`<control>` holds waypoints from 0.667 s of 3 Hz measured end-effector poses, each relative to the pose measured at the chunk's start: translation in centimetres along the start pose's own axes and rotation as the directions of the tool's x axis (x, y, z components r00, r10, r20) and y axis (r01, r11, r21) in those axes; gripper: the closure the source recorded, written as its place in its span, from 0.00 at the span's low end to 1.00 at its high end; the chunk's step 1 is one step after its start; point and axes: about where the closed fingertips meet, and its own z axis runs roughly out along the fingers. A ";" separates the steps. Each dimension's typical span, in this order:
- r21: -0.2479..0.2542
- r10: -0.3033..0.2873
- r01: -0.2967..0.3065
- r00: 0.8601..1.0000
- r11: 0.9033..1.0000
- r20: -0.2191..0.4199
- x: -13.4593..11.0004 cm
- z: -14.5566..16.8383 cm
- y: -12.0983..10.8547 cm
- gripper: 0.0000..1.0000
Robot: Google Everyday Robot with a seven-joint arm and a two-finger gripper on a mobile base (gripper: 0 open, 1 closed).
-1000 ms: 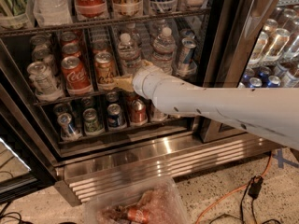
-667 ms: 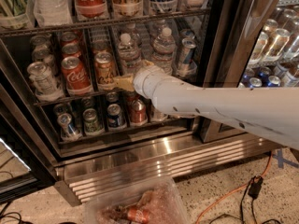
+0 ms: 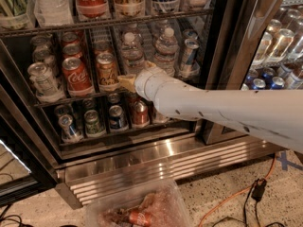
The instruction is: Pick water bottle from middle shelf of fridge
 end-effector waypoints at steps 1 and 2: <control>0.018 0.013 -0.014 1.000 1.000 0.029 -0.7 0.9 -0.3 0.31; 0.022 0.022 -0.023 0.998 0.999 0.052 -1.3 1.9 -0.2 0.33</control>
Offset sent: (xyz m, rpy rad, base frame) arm 0.0304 0.0169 0.0061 0.0654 -0.0527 -0.0217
